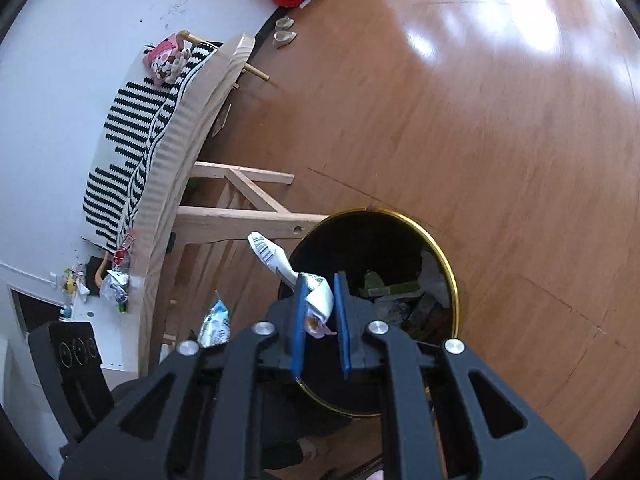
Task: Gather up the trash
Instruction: 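Carry wrapper and tube over the black bin and release both, then grasp the crumpled blue-white wrapper with the right tool while the left tool grasps the green plastic tray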
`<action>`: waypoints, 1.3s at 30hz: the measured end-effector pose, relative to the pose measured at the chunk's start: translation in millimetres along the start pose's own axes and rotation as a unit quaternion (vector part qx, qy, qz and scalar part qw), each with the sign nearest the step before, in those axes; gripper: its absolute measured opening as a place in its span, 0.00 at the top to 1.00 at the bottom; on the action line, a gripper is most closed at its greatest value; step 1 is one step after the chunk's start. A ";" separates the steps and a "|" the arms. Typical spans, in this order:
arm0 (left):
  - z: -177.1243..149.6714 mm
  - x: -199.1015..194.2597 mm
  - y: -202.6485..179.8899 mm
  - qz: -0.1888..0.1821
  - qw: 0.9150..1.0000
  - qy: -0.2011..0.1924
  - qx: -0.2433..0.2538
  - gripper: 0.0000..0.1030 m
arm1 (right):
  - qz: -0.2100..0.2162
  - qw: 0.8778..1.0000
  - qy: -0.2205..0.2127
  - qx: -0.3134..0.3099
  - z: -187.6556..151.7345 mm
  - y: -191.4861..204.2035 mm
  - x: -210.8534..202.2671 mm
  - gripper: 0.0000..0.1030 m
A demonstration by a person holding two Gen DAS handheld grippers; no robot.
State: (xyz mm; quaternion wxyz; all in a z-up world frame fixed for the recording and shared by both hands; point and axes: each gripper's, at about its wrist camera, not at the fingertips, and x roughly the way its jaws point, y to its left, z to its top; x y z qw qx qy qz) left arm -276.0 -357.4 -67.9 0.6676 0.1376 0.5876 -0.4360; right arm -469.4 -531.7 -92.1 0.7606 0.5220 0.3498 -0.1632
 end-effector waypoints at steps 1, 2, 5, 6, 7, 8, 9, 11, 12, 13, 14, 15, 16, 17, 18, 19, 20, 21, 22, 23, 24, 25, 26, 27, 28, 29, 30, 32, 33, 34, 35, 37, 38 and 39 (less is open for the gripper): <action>2.0 1.6 0.5 0.002 1.000 -0.002 -0.003 0.15 | -0.002 1.000 0.007 0.006 1.5 -1.4 1.3 0.25; 1.3 -3.3 4.8 0.017 0.999 -0.023 -0.017 0.07 | -0.003 1.000 0.013 0.016 2.9 -1.9 2.2 0.09; 0.7 -14.8 18.2 0.017 0.998 -0.049 -0.041 0.06 | 0.010 0.999 -0.011 0.039 4.5 -3.7 -5.4 0.06; 2.1 -18.4 21.5 0.012 0.998 -0.050 -0.045 0.06 | 0.009 0.999 -0.019 0.043 5.9 -3.9 -7.5 0.06; 3.0 -24.3 25.0 0.010 0.997 -0.057 -0.049 0.06 | 0.004 0.999 -0.029 0.045 7.2 -3.2 -10.0 0.06; 4.3 -34.1 30.1 0.013 0.996 -0.073 -0.053 0.06 | -0.002 0.998 -0.035 0.043 8.5 -1.7 -12.0 0.06; 5.6 -44.1 34.2 0.019 0.994 -0.089 -0.056 0.06 | -0.016 0.999 -0.037 0.033 9.8 2.4 -12.8 0.06; 9.6 -71.0 45.7 0.032 0.989 -0.127 -0.063 0.06 | -0.033 0.998 -0.046 0.008 10.2 11.2 -12.3 0.06; 10.3 -83.1 51.7 0.036 0.987 -0.141 -0.064 0.06 | -0.041 0.998 -0.050 -0.007 9.8 17.1 -11.0 0.06; 11.9 -98.3 57.9 0.047 0.985 -0.155 -0.063 0.06 | -0.049 0.997 -0.050 -0.027 9.2 25.9 -8.4 0.06; 11.5 -117.7 65.7 0.067 0.981 -0.173 -0.060 0.06 | -0.059 0.996 -0.052 -0.038 9.6 33.3 -6.1 0.06; 10.6 -131.5 75.4 0.080 0.977 -0.188 -0.063 0.06 | -0.074 0.995 -0.054 -0.049 11.0 42.5 -3.7 0.06; 8.2 -147.8 86.7 0.090 0.972 -0.203 -0.072 0.06 | -0.090 0.992 -0.059 -0.066 14.7 55.4 -1.0 0.06; 4.5 -167.8 104.8 0.111 0.964 -0.226 -0.087 0.06 | -0.103 0.989 -0.067 -0.084 18.5 69.5 1.5 0.06; 2.0 -181.6 120.4 0.127 0.957 -0.240 -0.098 0.06 | -0.109 0.986 -0.074 -0.099 21.7 81.5 3.9 0.06; -2.7 -198.4 144.5 0.151 0.947 -0.257 -0.117 0.06 | -0.113 0.982 -0.084 -0.123 25.8 103.3 7.1 0.06; -7.2 -210.2 165.2 0.171 0.939 -0.267 -0.136 0.06 | -0.112 0.980 -0.091 -0.139 28.0 118.7 9.0 0.06; -10.9 -217.8 181.7 0.185 0.932 -0.273 -0.150 0.06 | -0.107 0.977 -0.096 -0.158 29.2 138.2 12.4 0.06; -14.3 -227.3 200.5 0.202 0.924 -0.280 -0.167 0.06 | -0.099 0.973 -0.099 -0.183 29.3 163.8 18.8 0.06; -20.1 -238.9 231.2 0.226 0.912 -0.282 -0.195 0.06 | -0.092 0.969 -0.099 -0.206 28.1 186.3 25.0 0.06; -21.8 -244.6 247.1 0.238 0.905 -0.281 -0.211 0.06 | -0.080 0.963 -0.098 -0.238 24.3 217.8 36.5 0.06; -25.6 -251.4 267.9 0.250 0.898 -0.280 -0.230 0.06 | -0.070 0.959 -0.095 -0.256 22.4 238.6 46.3 0.06; -26.8 -260.0 293.5 0.262 0.887 -0.281 -0.254 0.06 | -0.057 0.955 -0.090 -0.278 17.1 263.0 57.8 0.06; -26.2 -264.0 309.9 0.270 0.880 -0.281 -0.270 0.06 | -0.043 0.950 -0.082 -0.297 10.9 285.2 70.6 0.06; -24.2 -267.4 325.7 0.277 0.874 -0.279 -0.285 0.06 | -0.024 0.945 -0.067 -0.320 2.8 312.3 88.5 0.06; -21.1 -268.3 344.4 0.284 0.869 -0.276 -0.298 0.06 | -0.009 0.940 -0.052 -0.338 -4.3 335.1 105.0 0.06; -17.9 -269.1 360.1 0.287 0.866 -0.272 -0.306 0.06 | 0.008 0.933 -0.035 -0.359 -14.4 362.2 127.3 0.06; -2.4 -260.1 392.1 0.289 0.863 -0.261 -0.321 0.06 | 0.024 0.922 -0.020 -0.385 -29.3 398.4 158.8 0.06; -0.1 -259.5 403.7 0.290 0.862 -0.256 -0.327 0.06 | 0.030 0.915 -0.007 -0.402 -38.8 419.8 180.6 0.06; 3.3 -259.3 411.7 0.289 0.862 -0.253 -0.332 0.06 | 0.036 0.911 0.005 -0.411 -46.6 431.5 192.0 0.06; 11.0 -256.7 424.6 0.277 0.863 -0.253 -0.339 0.06 | 0.044 0.907 0.020 -0.417 -52.9 445.1 206.0 0.07; 17.5 -249.5 435.9 0.263 0.867 -0.252 -0.341 0.06 | 0.050 0.902 0.036 -0.428 -62.3 467.7 228.1 0.08; 26.1 -247.5 443.2 0.260 0.869 -0.252 -0.336 0.06 | 0.050 0.897 0.037 -0.437 -67.1 475.2 236.6 0.09; 31.4 -244.8 445.0 0.261 0.871 -0.251 -0.332 0.06 | 0.049 0.891 0.041 -0.449 -72.5 483.3 247.9 0.12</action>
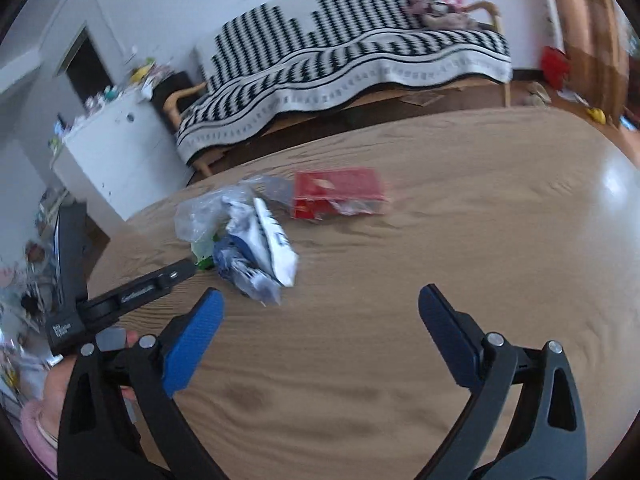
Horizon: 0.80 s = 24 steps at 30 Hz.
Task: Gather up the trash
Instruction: 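Grasp the crumpled blue-white wrapper with the right tool while the left tool grasps the green plastic tray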
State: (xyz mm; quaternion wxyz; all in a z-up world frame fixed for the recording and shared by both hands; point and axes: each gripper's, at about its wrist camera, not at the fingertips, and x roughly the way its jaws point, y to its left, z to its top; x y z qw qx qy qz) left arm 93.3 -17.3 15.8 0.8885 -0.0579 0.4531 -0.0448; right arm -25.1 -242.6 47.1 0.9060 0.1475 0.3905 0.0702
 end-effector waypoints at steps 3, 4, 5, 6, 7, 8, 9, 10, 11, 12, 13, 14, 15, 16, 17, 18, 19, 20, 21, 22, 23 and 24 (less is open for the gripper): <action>12.1 15.2 -7.7 0.005 1.000 0.000 0.019 0.06 | 0.015 0.999 0.042 -0.016 0.5 13.7 33.7 0.27; 16.2 19.3 -7.3 0.003 1.000 0.001 0.020 0.06 | 0.017 0.998 0.052 -0.020 -0.1 16.8 42.2 0.28; 20.5 23.9 -7.5 0.004 1.000 0.001 0.020 0.06 | 0.014 0.997 0.063 -0.029 -1.2 21.0 50.7 0.28; 23.9 27.8 -6.6 0.005 1.000 0.000 0.018 0.06 | 0.011 0.997 0.067 -0.037 -1.3 24.4 56.0 0.28; 28.6 33.7 -6.4 0.007 1.000 0.001 0.017 0.06 | 0.006 0.996 0.070 -0.051 -1.8 29.3 61.9 0.28; 30.5 37.4 -6.3 0.010 1.000 0.002 0.020 0.06 | 0.004 0.996 0.070 -0.063 -1.5 34.4 67.0 0.28; 32.6 42.2 -7.0 0.016 1.000 0.003 0.024 0.06 | 0.003 0.995 0.069 -0.072 -1.0 38.6 70.0 0.30; 34.3 48.5 -7.4 0.017 0.999 0.008 0.029 0.06 | 0.002 0.994 0.067 -0.082 -0.9 43.1 71.8 0.40; 33.4 50.9 -7.6 0.015 0.999 0.011 0.031 0.07 | 0.002 0.994 0.065 -0.090 -0.1 48.5 73.5 0.55; 32.2 54.5 -5.9 0.012 0.999 0.017 0.031 0.10 | 0.008 0.993 0.069 -0.100 -0.8 53.9 77.0 0.61; 32.3 55.7 -5.0 0.014 0.999 0.016 0.032 0.20 | 0.017 0.992 0.074 -0.100 -1.4 58.6 81.0 0.68; 31.1 53.3 -6.5 0.018 0.999 0.008 0.045 0.40 | 0.026 0.992 0.078 -0.098 -1.9 62.0 85.4 0.74; 30.1 50.7 -7.9 0.020 0.998 0.006 0.055 0.51 | 0.032 0.991 0.080 -0.102 -3.1 65.6 86.2 0.77; 28.9 47.9 -8.3 0.012 0.998 0.007 0.060 0.69 | 0.034 0.990 0.079 -0.109 -4.1 69.7 84.9 0.80; 27.3 44.7 -5.7 0.001 0.998 0.013 0.056 0.68 | 0.036 0.990 0.075 -0.114 -5.5 73.3 82.6 0.82; 25.6 41.4 -2.8 -0.009 0.999 0.019 0.050 0.68 | 0.039 0.990 0.072 -0.116 -5.8 75.1 79.8 0.82; 23.0 34.8 0.1 -0.021 0.998 0.021 0.048 0.68 | 0.046 0.990 0.066 -0.113 -7.4 75.7 73.2 0.82; 19.4 29.4 0.7 -0.024 0.998 0.020 0.051 0.68 | 0.050 0.991 0.062 -0.106 -8.1 74.4 67.7 0.82; 15.6 20.2 0.6 -0.026 0.998 0.014 0.058 0.68 | 0.053 0.992 0.058 -0.100 -8.9 71.3 63.3 0.82; 10.9 9.9 0.5 -0.025 0.998 0.006 0.065 0.68 | 0.054 0.994 0.049 -0.086 -10.0 65.9 54.7 0.82; 6.8 2.5 1.2 -0.023 0.997 0.001 0.070 0.68 | 0.054 0.995 0.041 -0.075 -9.7 61.9 48.6 0.82; 3.1 -5.1 2.8 -0.024 0.997 -0.001 0.073 0.68 | 0.055 0.996 0.027 -0.058 -9.4 55.2 37.7 0.82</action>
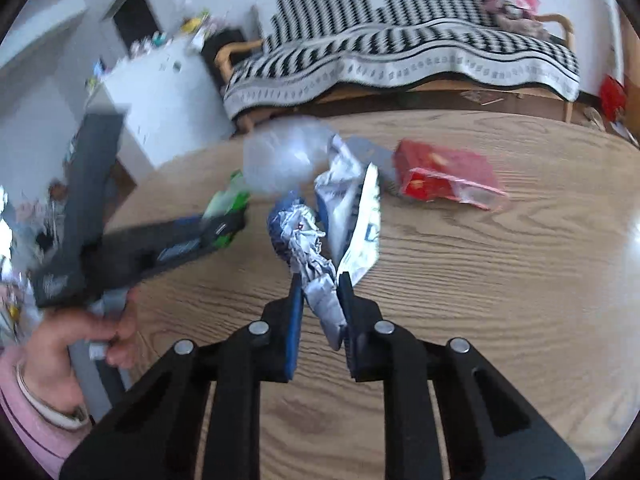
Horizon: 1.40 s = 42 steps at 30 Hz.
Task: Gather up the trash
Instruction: 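Grasp the crumpled blue-white wrapper with the right tool while the left tool grasps the green plastic tray, then carry wrapper and green tray over the black bin and release both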
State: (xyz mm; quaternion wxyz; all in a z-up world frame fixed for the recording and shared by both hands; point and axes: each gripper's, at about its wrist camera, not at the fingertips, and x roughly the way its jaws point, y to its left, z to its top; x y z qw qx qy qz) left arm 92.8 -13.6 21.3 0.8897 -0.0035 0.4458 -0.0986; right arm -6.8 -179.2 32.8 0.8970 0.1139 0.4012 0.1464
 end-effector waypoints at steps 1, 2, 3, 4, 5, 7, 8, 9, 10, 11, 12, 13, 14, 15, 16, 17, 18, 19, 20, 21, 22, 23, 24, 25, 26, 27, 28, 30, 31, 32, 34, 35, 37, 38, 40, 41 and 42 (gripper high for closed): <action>-4.1 -7.3 -0.2 -0.002 1.000 -0.002 0.000 0.68 | -0.002 1.000 -0.011 0.010 -0.6 -3.1 -7.3 0.82; -9.3 -16.3 0.9 -0.006 1.000 -0.003 -0.002 0.68 | -0.005 1.000 -0.023 0.020 -1.0 -6.8 -15.7 0.82; -13.1 -22.2 1.7 -0.008 1.000 -0.003 -0.004 0.68 | -0.010 0.999 -0.040 0.034 -1.1 -11.5 -24.9 0.82; -15.9 -29.5 2.6 -0.011 1.000 -0.004 -0.007 0.68 | -0.014 0.998 -0.051 0.041 0.2 -15.7 -30.2 0.82; -17.2 -33.3 3.3 -0.014 1.000 -0.005 -0.008 0.68 | -0.021 0.996 -0.064 0.051 1.0 -21.5 -36.1 0.83; -18.6 -41.7 4.0 -0.017 1.000 -0.008 -0.011 0.68 | -0.036 0.993 -0.090 0.072 3.6 -31.7 -45.2 0.82; -18.6 -45.5 4.0 -0.019 1.000 -0.010 -0.012 0.68 | -0.042 0.991 -0.097 0.080 4.9 -37.6 -48.1 0.82; -18.3 -47.5 4.5 -0.021 1.000 -0.011 -0.012 0.68 | -0.047 0.990 -0.101 0.088 5.6 -44.0 -50.5 0.82; -17.7 -48.5 4.8 -0.023 1.000 -0.010 -0.014 0.68 | -0.049 0.989 -0.102 0.096 5.4 -48.9 -51.8 0.83; -16.9 -48.2 5.8 -0.024 1.000 -0.009 -0.015 0.68 | -0.050 0.989 -0.099 0.101 4.9 -51.4 -51.8 0.82; -16.2 -47.3 5.4 -0.024 1.000 -0.007 -0.014 0.68 | -0.049 0.989 -0.094 0.106 5.1 -54.9 -49.8 0.82; -15.5 -45.8 4.4 -0.023 1.000 -0.004 -0.013 0.68 | -0.047 0.989 -0.090 0.109 5.3 -56.3 -47.9 0.82; -14.5 -45.0 3.6 -0.024 1.000 -0.002 -0.013 0.68 | -0.043 0.989 -0.086 0.112 5.2 -58.1 -46.4 0.82; -13.9 -44.2 2.8 -0.024 1.000 0.000 -0.013 0.68 | -0.041 0.989 -0.082 0.115 5.5 -59.4 -44.9 0.82; -13.1 -43.5 2.6 -0.024 1.000 0.001 -0.012 0.68 | -0.040 0.989 -0.081 0.116 5.7 -58.8 -43.9 0.82; -12.8 -43.4 1.4 -0.024 1.000 0.001 -0.011 0.68 | -0.039 0.989 -0.080 0.115 6.0 -58.4 -43.2 0.82; -12.2 -43.0 0.8 -0.025 1.000 0.002 -0.010 0.68 | -0.039 0.989 -0.079 0.115 6.1 -57.9 -42.8 0.82; -12.3 -42.5 0.0 -0.026 1.000 0.003 -0.009 0.68 | -0.038 0.990 -0.079 0.115 5.3 -55.8 -41.8 0.82; -12.2 -41.4 0.1 -0.027 1.000 0.006 -0.009 0.68 | -0.036 0.990 -0.077 0.114 5.1 -55.7 -41.7 0.82; -12.6 -41.2 0.2 -0.029 0.999 0.008 -0.010 0.68 | -0.035 0.990 -0.077 0.114 4.5 -56.8 -42.2 0.82; -12.3 -40.9 0.8 -0.032 0.999 0.009 -0.010 0.68 | -0.035 0.990 -0.076 0.113 4.2 -57.0 -42.7 0.82; -12.8 -40.7 0.4 -0.033 0.999 0.010 -0.009 0.68 | -0.035 0.990 -0.076 0.114 4.2 -56.8 -42.8 0.82; -13.5 -40.6 -0.1 -0.034 0.999 0.011 -0.008 0.68 | -0.034 0.990 -0.076 0.115 3.7 -57.5 -43.3 0.82; -13.8 -40.5 -0.6 -0.032 0.999 0.011 -0.008 0.68 | -0.033 0.990 -0.075 0.116 4.5 -59.2 -42.6 0.82; -13.6 -40.5 -0.6 -0.033 0.999 0.011 -0.007 0.68 | -0.033 0.990 -0.075 0.116 4.4 -60.1 -42.6 0.83; -13.5 -39.8 -0.9 -0.031 0.999 0.012 -0.006 0.68 | -0.032 0.990 -0.074 0.116 4.0 -60.5 -42.3 0.82; -14.1 -39.0 -1.3 -0.028 1.000 0.013 -0.005 0.68 | -0.032 0.990 -0.074 0.117 3.4 -60.9 -41.9 0.82; -14.5 -37.1 -1.5 -0.027 0.999 0.016 -0.004 0.68 | -0.037 0.990 -0.076 0.113 3.8 -59.4 -42.8 0.82; -15.5 -36.5 -2.3 -0.028 0.999 0.018 -0.004 0.68 | -0.041 0.990 -0.079 0.108 4.6 -57.5 -43.9 0.82; -15.8 -35.7 -3.2 -0.029 0.999 0.019 -0.002 0.68 | -0.043 0.990 -0.081 0.105 5.1 -55.4 -44.4 0.82; -16.2 -35.4 -5.0 -0.028 0.999 0.018 0.000 0.68 | -0.042 0.991 -0.081 0.100 5.4 -51.4 -43.6 0.82; -15.9 -35.6 -6.4 -0.030 0.999 0.018 0.002 0.68 | -0.042 0.991 -0.079 0.098 5.3 -50.3 -42.4 0.82; -16.4 -36.5 -7.3 -0.029 0.999 0.016 0.004 0.68 | -0.041 0.992 -0.075 0.096 4.7 -49.0 -40.2 0.82; -16.5 -36.5 -7.0 -0.027 1.000 0.014 0.004 0.68 | -0.041 0.992 -0.074 0.096 4.5 -48.7 -39.7 0.82; -16.0 -35.9 -5.7 -0.022 1.000 0.014 0.003 0.68 | -0.041 0.992 -0.073 0.098 4.2 -49.9 -39.9 0.82; -16.7 -35.9 -5.9 -0.021 1.000 0.014 0.004 0.68 | -0.042 0.992 -0.073 0.098 4.4 -50.5 -40.2 0.82; -16.8 -36.1 -6.9 -0.021 1.000 0.014 0.006 0.68 | -0.042 0.991 -0.073 0.099 4.2 -51.3 -40.1 0.82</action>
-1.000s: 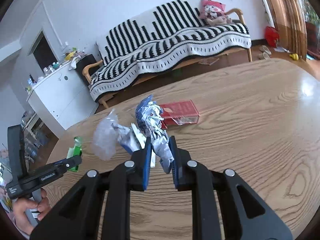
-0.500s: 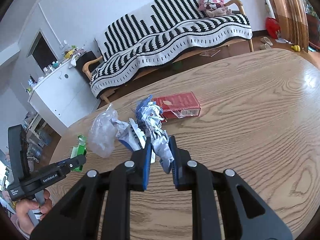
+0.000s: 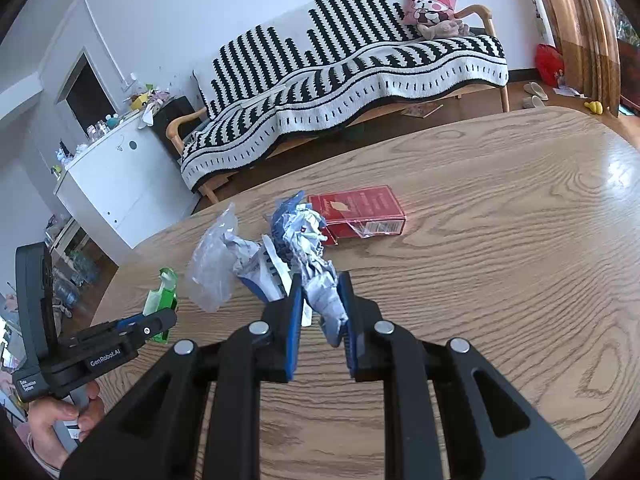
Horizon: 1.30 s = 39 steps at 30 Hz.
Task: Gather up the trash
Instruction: 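Carry wrapper and green tray over the black bin and release both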
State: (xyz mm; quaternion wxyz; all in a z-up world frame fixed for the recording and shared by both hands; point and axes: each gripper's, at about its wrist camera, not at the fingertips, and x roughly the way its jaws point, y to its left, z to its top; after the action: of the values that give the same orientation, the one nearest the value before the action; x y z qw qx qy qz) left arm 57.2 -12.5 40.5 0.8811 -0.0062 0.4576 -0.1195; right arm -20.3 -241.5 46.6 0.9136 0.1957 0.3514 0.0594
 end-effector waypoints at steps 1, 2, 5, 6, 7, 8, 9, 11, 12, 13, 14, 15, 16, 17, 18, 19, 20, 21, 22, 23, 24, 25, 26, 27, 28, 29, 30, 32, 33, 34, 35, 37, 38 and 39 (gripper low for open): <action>-0.2 -1.5 -2.3 -0.001 1.000 -0.001 0.003 0.68 | 0.000 1.000 0.000 0.000 0.2 -0.9 0.4 0.83; 0.0 -4.2 -6.0 -0.004 1.000 -0.004 0.004 0.68 | -0.002 1.000 -0.001 0.002 0.4 -2.9 0.9 0.82; -4.9 -22.9 -25.9 -0.021 0.999 -0.023 0.006 0.68 | -0.008 1.000 -0.008 0.014 -0.3 -8.2 -1.9 0.82; -10.0 -30.0 -35.7 -0.032 0.999 -0.029 0.006 0.68 | -0.010 1.000 -0.017 0.023 -0.5 -12.6 -9.3 0.82; -17.3 -37.9 -50.1 -0.047 0.998 -0.032 0.009 0.68 | -0.008 0.999 -0.030 0.036 -0.4 -18.2 -20.3 0.82; -26.5 -46.3 -69.5 -0.068 0.997 -0.033 0.021 0.68 | -0.002 0.997 -0.049 0.053 -0.6 -25.3 -36.0 0.82; -33.3 -51.5 -83.5 -0.079 0.996 -0.033 0.033 0.68 | 0.000 0.995 -0.073 0.069 -2.6 -33.7 -55.6 0.82; -48.9 -67.3 -126.5 -0.106 0.991 -0.035 0.076 0.68 | -0.003 0.989 -0.111 0.094 -12.2 -51.6 -94.1 0.82; -54.6 -73.5 -143.3 -0.118 0.988 -0.034 0.088 0.68 | -0.005 0.987 -0.122 0.106 -19.7 -62.4 -113.0 0.82; -62.0 -81.5 -164.5 -0.137 0.985 -0.031 0.102 0.68 | -0.013 0.984 -0.133 0.117 -32.0 -78.3 -139.0 0.82; -68.9 -87.3 -180.4 -0.149 0.982 -0.029 0.112 0.68 | -0.031 0.982 -0.141 0.120 -44.1 -92.0 -162.5 0.82; -79.6 -94.2 -202.0 -0.164 0.978 -0.025 0.130 0.68 | -0.049 0.981 -0.147 0.120 -54.6 -103.2 -181.3 0.82; -91.0 -100.2 -222.0 -0.177 0.973 -0.021 0.148 0.68 | -0.073 0.978 -0.152 0.122 -68.6 -117.2 -205.2 0.82; -106.9 -105.7 -248.4 -0.193 0.966 -0.012 0.173 0.68 | -0.100 0.975 -0.158 0.122 -83.6 -130.5 -231.0 0.82; -124.1 -109.0 -274.2 -0.212 0.958 0.003 0.192 0.68 | -0.139 0.970 -0.166 0.111 -103.2 -142.5 -263.8 0.82; -136.3 -109.7 -291.3 -0.226 0.953 0.014 0.203 0.68 | -0.157 0.968 -0.168 0.104 -113.4 -148.2 -279.3 0.82; -154.5 -109.4 -316.9 -0.242 0.944 0.032 0.221 0.68 | -0.177 0.966 -0.163 0.099 -128.3 -156.7 -298.1 0.82; -168.8 -107.4 -334.7 -0.250 0.939 0.043 0.234 0.68 | -0.185 0.966 -0.149 0.104 -144.7 -168.4 -313.9 0.82; -182.1 -103.0 -349.9 -0.256 0.934 0.057 0.244 0.68 | -0.184 0.967 -0.133 0.118 -158.1 -180.3 -321.6 0.82; -202.2 -91.8 -368.6 -0.267 0.927 0.087 0.250 0.68 | -0.182 0.967 -0.118 0.135 -169.9 -192.0 -325.5 0.82; -213.3 -84.3 -377.0 -0.276 0.922 0.108 0.250 0.68 | -0.181 0.966 -0.106 0.151 -180.4 -203.0 -327.3 0.82; -227.1 -72.9 -384.7 -0.290 0.915 0.137 0.247 0.68 | -0.182 0.963 -0.086 0.181 -197.9 -220.7 -325.3 0.82; -245.5 -56.6 -389.6 -0.297 0.907 0.165 0.248 0.68 | -0.178 0.960 -0.064 0.207 -211.2 -235.5 -319.5 0.82; -261.6 -42.5 -391.5 -0.282 0.906 0.172 0.266 0.69 | -0.171 0.955 -0.030 0.241 -229.6 -256.0 -304.6 0.82; -275.3 -25.6 -396.4 -0.233 0.910 0.197 0.280 0.69 | -0.173 0.951 -0.011 0.257 -244.2 -268.0 -293.0 0.82; -275.1 -23.5 -399.8 -0.248 0.906 0.207 0.275 0.69 | -0.179 0.942 0.015 0.283 -263.5 -282.5 -278.1 0.82; -274.5 -27.8 -402.8 -0.258 0.903 0.193 0.286 0.69 | -0.171 0.934 0.025 0.314 -279.7 -294.3 -269.5 0.82; -276.3 -31.5 -407.1 -0.242 0.904 0.177 0.305 0.69 | -0.155 0.918 0.027 0.365 -301.5 -309.7 -261.0 0.82; -278.4 -28.6 -408.7 -0.244 0.901 0.189 0.305 0.69 | -0.153 0.914 0.028 0.374 -306.3 -314.5 -258.7 0.82; -281.3 -25.8 -410.2 -0.238 0.900 0.196 0.308 0.69 | -0.152 0.913 0.030 0.378 -309.0 -317.0 -258.2 0.82; -281.7 -22.6 -409.6 -0.233 0.899 0.202 0.310 0.69 | -0.149 0.912 0.029 0.382 -310.0 -320.6 -258.1 0.82; -280.2 -18.6 -410.4 -0.233 0.899 0.209 0.308 0.69 | -0.156 0.909 0.026 0.384 -309.9 -324.3 -259.2 0.82; -278.7 -16.9 -410.6 -0.234 0.899 0.212 0.303 0.69 | -0.156 0.909 0.026 0.386 -311.5 -325.6 -259.2 0.82; -276.8 -14.9 -410.7 -0.235 0.899 0.213 0.302 0.69 | -0.153 0.908 0.026 0.390 -311.9 -326.1 -258.4 0.82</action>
State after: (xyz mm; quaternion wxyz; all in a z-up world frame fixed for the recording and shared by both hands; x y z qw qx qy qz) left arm -258.7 -381.1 -59.0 0.6685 0.1781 0.5614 -0.4541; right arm -430.1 -505.4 -134.6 0.7530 0.4783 0.3961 -0.2175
